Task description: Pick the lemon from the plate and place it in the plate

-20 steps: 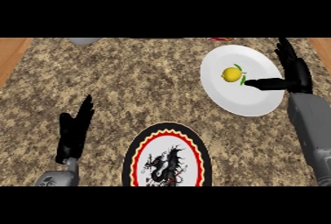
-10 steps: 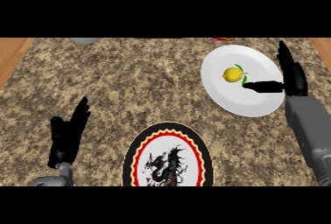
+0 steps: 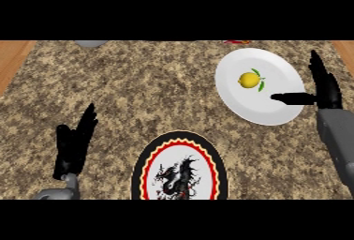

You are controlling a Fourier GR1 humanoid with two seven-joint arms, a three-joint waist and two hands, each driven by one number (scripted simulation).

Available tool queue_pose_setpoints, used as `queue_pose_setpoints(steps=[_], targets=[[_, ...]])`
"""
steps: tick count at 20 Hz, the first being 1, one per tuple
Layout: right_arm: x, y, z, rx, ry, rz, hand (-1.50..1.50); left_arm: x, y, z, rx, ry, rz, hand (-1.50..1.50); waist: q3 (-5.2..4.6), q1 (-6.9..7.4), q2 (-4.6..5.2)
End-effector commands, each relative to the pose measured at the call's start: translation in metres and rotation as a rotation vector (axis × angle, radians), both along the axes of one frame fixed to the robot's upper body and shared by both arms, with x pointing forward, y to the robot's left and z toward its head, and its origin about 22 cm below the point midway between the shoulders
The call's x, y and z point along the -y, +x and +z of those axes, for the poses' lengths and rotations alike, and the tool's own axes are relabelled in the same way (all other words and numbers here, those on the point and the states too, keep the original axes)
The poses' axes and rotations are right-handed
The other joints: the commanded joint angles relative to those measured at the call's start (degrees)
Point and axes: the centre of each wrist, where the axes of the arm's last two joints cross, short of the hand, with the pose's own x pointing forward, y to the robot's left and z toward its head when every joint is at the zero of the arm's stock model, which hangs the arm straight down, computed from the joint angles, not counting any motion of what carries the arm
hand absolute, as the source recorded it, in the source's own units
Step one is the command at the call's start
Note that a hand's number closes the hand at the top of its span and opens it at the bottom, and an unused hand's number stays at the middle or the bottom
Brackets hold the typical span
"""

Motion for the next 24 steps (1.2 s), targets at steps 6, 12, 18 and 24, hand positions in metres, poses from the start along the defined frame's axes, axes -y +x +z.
queue_pose_setpoints(steps=[6, 12, 18, 24], targets=[[0.013, -0.019, -0.022, -0.005, -0.009, -0.06, -1.5, 0.008, 0.003, -0.016, -0.013, -0.001, -0.017, 0.0, 0.01, -0.03, 0.09], [0.058, -0.029, 0.0, 0.017, -0.011, -0.109, -1.5, -0.001, 0.021, 0.001, 0.005, 0.0, -0.002, 0.0, 0.05, 0.13, 0.19], [0.068, -0.046, -0.016, 0.036, 0.006, -0.165, -1.5, -0.01, 0.006, -0.003, 0.012, -0.003, -0.026, 0.0, 0.07, 0.39, 0.22], [0.092, -0.065, -0.018, 0.018, -0.027, -0.231, -1.5, -0.003, -0.001, -0.012, -0.005, -0.006, -0.025, 0.0, 0.12, 0.82, 0.38]])
